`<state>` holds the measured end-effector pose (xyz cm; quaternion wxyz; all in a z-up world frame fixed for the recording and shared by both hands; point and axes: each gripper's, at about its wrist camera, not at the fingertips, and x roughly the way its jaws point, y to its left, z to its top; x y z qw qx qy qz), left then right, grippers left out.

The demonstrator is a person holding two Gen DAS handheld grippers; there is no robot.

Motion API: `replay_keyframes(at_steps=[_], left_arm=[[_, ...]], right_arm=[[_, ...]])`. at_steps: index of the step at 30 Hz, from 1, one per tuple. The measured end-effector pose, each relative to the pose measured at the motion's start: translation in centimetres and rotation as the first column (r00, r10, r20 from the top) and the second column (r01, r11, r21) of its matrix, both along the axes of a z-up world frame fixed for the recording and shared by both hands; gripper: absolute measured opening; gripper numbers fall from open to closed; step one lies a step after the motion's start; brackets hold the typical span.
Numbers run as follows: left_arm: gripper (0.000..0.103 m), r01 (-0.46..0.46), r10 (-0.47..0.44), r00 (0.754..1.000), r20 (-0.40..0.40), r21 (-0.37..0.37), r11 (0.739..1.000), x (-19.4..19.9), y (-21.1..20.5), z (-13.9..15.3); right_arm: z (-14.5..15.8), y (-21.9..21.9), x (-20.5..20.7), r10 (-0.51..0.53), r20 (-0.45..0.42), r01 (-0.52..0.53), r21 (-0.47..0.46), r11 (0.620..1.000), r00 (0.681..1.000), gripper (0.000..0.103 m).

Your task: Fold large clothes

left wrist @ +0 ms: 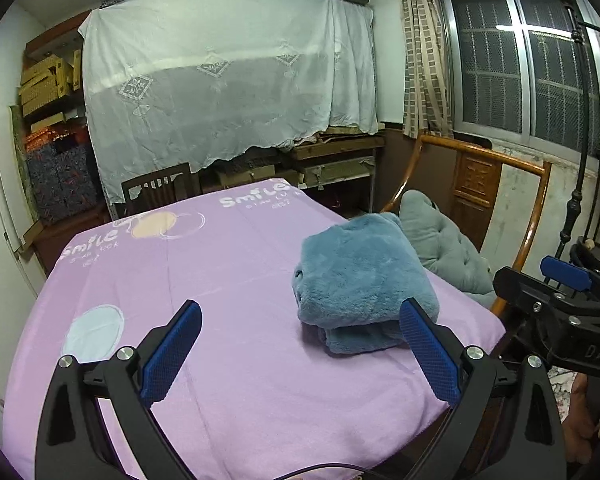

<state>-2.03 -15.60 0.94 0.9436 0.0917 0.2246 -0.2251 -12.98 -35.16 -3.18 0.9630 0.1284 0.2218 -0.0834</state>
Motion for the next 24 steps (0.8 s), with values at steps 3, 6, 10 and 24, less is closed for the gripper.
replay_keyframes(at_steps=[3, 6, 10, 24], left_arm=[[0.099, -0.005, 0.005, 1.0, -0.019, 0.016, 1.0, 0.7, -0.3, -0.7], [0.099, -0.014, 0.015, 0.999, -0.033, 0.029, 0.999, 1.7, -0.8, -1.2], [0.099, -0.016, 0.018, 0.998, -0.056, 0.035, 0.999, 2.6, -1.0, -1.7], [0.099, -0.02, 0.024, 0.996, -0.082, 0.055, 0.998, 3.1, -1.4, -2.3]], right_arm=[[-1.1, -0.5, 1.4, 0.014, -0.013, -0.013, 0.028, 1.0, 1.0, 0.098], [-1.7, -0.4, 2.4, 0.023, -0.033, -0.023, 0.021, 1.0, 0.999, 0.098], [-2.2, 0.1, 3.2, 0.005, -0.047, -0.006, -0.029, 1.0, 0.999, 0.098], [-3.1, -0.3, 4.1, 0.014, -0.076, -0.016, -0.025, 1.0, 0.997, 0.098]])
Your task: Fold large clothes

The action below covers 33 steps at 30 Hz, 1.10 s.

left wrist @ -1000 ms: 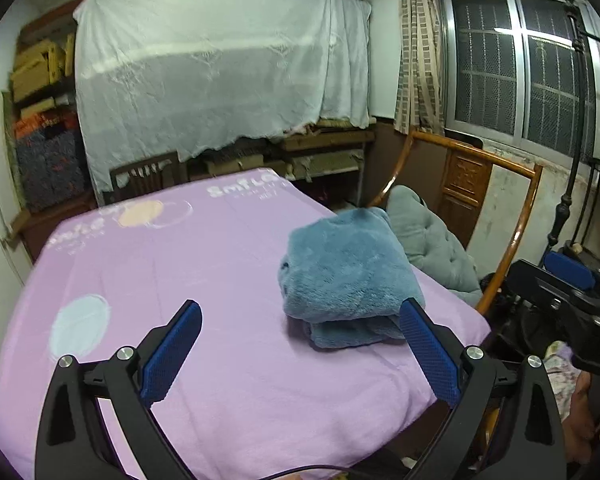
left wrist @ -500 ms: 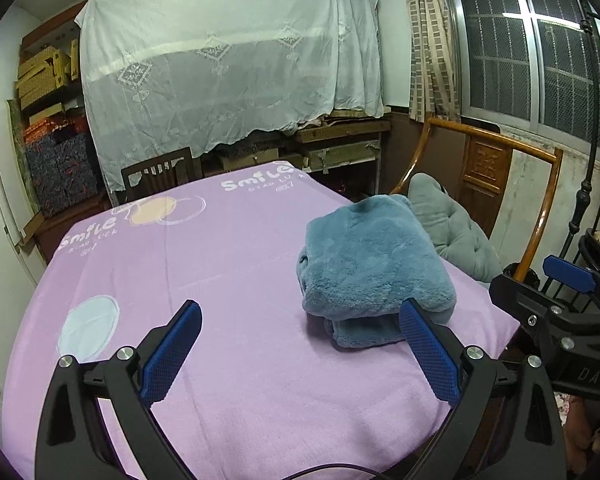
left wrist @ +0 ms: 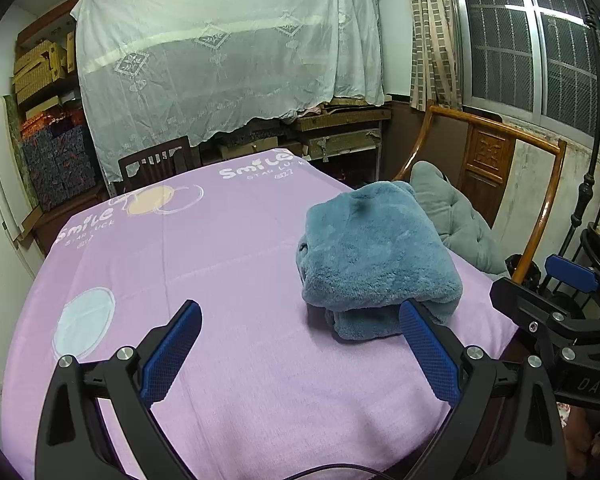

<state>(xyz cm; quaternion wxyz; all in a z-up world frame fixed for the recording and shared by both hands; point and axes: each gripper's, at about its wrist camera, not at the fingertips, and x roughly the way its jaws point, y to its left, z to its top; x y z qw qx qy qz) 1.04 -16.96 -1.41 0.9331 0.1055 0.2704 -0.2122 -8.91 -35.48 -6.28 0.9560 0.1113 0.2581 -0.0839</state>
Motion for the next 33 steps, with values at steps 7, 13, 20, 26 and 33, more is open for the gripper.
replay_keyframes(at_steps=[7, 13, 20, 26, 33], left_arm=[[0.099, -0.001, 0.001, 1.0, -0.007, 0.004, 1.0, 0.2, 0.0, -0.2], [0.099, -0.001, 0.002, 1.0, -0.015, 0.011, 1.0, 0.4, -0.3, -0.4], [0.099, 0.0, 0.0, 1.0, -0.022, 0.014, 1.0, 0.4, -0.4, -0.6], [0.099, 0.002, -0.002, 1.0, -0.03, 0.015, 1.0, 0.6, -0.3, -0.8], [0.099, 0.015, -0.014, 0.998, -0.053, 0.005, 1.0, 0.9, -0.2, -1.2]], right_arm=[[-0.2, -0.2, 0.2, -0.001, -0.008, 0.001, 0.006, 1.0, 1.0, 0.098], [-0.4, -0.1, 0.2, -0.007, -0.014, 0.007, 0.013, 1.0, 1.0, 0.098], [-0.5, -0.3, 0.2, -0.008, -0.017, 0.008, 0.012, 1.0, 1.0, 0.098], [-0.7, -0.4, 0.2, -0.008, -0.022, 0.008, 0.014, 1.0, 1.0, 0.098], [-0.9, -0.4, 0.2, -0.011, -0.026, 0.011, 0.013, 1.0, 1.0, 0.098]])
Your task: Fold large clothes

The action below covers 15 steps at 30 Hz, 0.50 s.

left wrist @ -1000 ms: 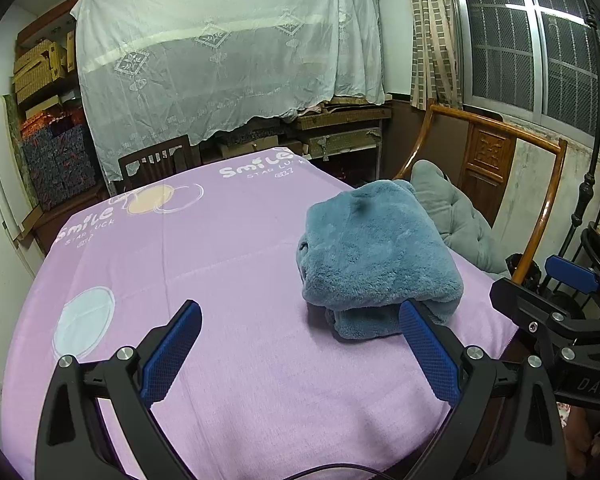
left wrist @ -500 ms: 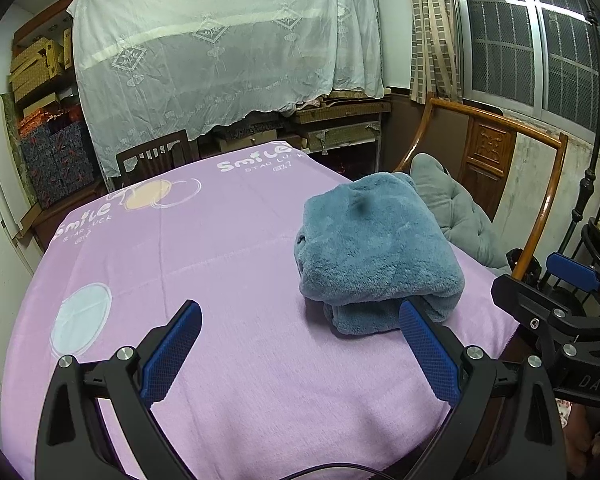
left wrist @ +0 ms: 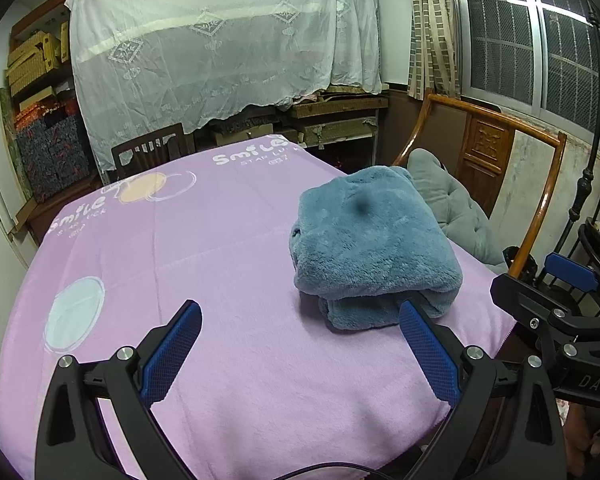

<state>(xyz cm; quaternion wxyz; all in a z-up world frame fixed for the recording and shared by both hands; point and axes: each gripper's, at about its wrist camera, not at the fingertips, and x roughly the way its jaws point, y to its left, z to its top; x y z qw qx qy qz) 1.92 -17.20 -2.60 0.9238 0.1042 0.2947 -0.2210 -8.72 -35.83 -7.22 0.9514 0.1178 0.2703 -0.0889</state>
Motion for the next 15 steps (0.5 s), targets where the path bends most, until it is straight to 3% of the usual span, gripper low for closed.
replay_keyframes(at_steps=[8, 15], left_arm=[[0.099, 0.015, -0.015, 0.999, 0.047, 0.005, 1.0, -0.9, 0.0, -0.3], [0.099, 0.0, 0.0, 1.0, 0.003, 0.028, 1.0, -0.1, -0.4, -1.2]], right_arm=[[-0.8, -0.6, -0.2, -0.007, -0.016, 0.008, 0.024, 1.0, 1.0, 0.098], [-1.7, -1.1, 0.3, -0.011, -0.033, 0.013, 0.066, 0.998, 0.999, 0.098]])
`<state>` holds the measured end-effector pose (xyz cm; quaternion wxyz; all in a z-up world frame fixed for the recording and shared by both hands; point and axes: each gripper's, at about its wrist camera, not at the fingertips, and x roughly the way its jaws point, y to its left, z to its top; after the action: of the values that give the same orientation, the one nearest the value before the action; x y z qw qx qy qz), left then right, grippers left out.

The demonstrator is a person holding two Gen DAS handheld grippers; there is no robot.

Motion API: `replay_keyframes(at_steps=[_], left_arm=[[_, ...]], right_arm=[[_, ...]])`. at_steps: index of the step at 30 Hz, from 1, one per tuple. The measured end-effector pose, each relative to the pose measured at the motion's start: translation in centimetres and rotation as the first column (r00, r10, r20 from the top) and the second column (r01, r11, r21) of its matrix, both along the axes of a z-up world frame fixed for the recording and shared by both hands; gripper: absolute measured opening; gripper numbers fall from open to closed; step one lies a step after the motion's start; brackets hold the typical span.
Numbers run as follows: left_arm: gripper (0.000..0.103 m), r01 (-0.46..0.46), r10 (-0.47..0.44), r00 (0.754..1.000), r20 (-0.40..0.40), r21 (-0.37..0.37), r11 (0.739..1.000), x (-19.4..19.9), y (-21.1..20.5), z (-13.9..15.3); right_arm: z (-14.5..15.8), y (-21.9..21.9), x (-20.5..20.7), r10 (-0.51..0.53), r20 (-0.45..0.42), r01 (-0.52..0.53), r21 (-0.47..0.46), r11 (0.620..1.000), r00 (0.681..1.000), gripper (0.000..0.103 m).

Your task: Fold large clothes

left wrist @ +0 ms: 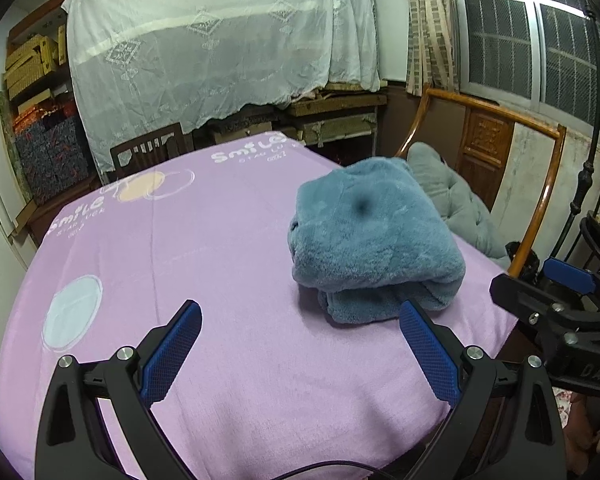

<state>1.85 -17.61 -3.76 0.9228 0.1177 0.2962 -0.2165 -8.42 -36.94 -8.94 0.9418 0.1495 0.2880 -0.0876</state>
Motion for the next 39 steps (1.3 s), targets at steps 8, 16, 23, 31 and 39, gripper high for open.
replay_keyframes(at_steps=[8, 16, 23, 31, 39], left_arm=[[0.1, 0.06, -0.062, 0.997, 0.04, 0.047, 0.997, -0.8, -1.6, -0.9], [0.1, 0.019, -0.018, 1.0, -0.015, 0.042, 0.999, 1.7, -2.1, -1.7], [0.1, -0.014, 0.011, 0.994, -0.113, -0.017, 1.0, 5.0, -1.5, -2.6], [0.1, -0.017, 0.022, 0.997, -0.077, 0.062, 0.998, 5.6, -3.4, -3.2], [0.1, -0.01, 0.016, 0.997, -0.074, 0.082, 0.997, 5.9, -4.4, -3.3]], right_arm=[[-0.6, -0.3, 1.1, 0.007, -0.011, -0.007, 0.042, 0.999, 1.0, 0.098], [-1.0, -1.2, 1.5, -0.025, -0.001, 0.025, 0.028, 0.999, 1.0, 0.098], [-2.3, -2.0, 2.9, -0.025, -0.041, 0.027, 0.064, 0.998, 0.999, 0.098], [-3.4, -1.5, 5.0, -0.006, -0.085, 0.009, 0.046, 0.999, 0.996, 0.098], [-3.7, -2.2, 5.3, -0.016, -0.091, 0.022, 0.064, 0.998, 0.996, 0.098]])
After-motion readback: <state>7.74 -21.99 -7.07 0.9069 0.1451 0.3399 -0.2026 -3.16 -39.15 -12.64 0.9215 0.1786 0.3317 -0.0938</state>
